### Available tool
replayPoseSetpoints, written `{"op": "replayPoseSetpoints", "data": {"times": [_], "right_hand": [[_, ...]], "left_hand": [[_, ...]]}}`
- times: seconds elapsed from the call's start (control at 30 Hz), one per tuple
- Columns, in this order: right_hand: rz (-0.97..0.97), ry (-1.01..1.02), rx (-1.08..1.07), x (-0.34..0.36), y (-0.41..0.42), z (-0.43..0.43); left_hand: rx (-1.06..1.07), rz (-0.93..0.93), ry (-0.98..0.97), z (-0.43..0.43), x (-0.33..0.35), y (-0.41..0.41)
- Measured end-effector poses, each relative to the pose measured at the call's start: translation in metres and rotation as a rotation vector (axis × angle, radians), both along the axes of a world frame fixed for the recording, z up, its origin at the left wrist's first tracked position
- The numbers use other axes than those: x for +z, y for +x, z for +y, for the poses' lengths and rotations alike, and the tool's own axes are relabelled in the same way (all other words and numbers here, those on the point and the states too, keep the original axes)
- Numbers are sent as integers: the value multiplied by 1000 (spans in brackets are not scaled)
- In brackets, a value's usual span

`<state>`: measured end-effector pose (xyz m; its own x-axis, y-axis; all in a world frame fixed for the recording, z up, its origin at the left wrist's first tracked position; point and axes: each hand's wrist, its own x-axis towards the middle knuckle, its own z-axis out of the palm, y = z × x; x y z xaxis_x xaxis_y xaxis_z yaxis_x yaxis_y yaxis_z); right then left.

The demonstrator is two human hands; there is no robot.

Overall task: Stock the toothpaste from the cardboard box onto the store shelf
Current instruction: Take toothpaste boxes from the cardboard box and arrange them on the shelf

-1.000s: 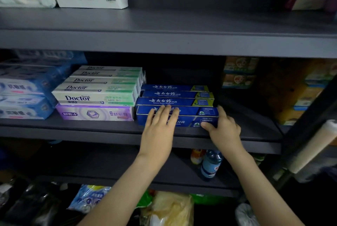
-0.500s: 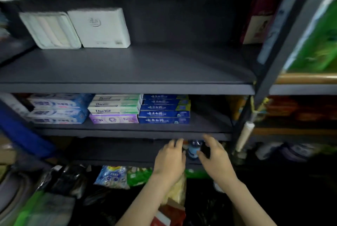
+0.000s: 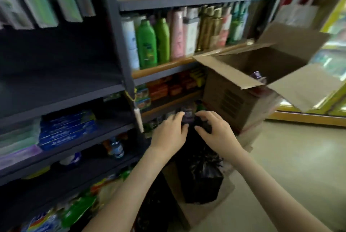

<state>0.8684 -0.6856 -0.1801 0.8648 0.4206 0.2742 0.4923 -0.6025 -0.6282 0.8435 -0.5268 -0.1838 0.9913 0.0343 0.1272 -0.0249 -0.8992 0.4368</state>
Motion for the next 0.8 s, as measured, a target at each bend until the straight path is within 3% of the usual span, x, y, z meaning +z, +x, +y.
{"op": "replayPoseSetpoints", "data": {"times": [0.2, 0.33, 0.5, 0.67, 0.8], "right_hand": [[-141, -12, -140, 42, 57, -133], [-192, -57, -164, 54, 115, -237], [-132, -119, -180, 58, 194, -342], [-86, -155, -122, 48, 277, -378], [-91, -195, -21, 31, 346, -374]], "left_hand": [[-128, -202, 42, -123, 50, 69], [-172, -355, 288, -212, 73, 140], [-172, -105, 362, -266, 77, 236], [-53, 265, 302, -261, 47, 284], [145, 275, 397, -259, 27, 321]]}}
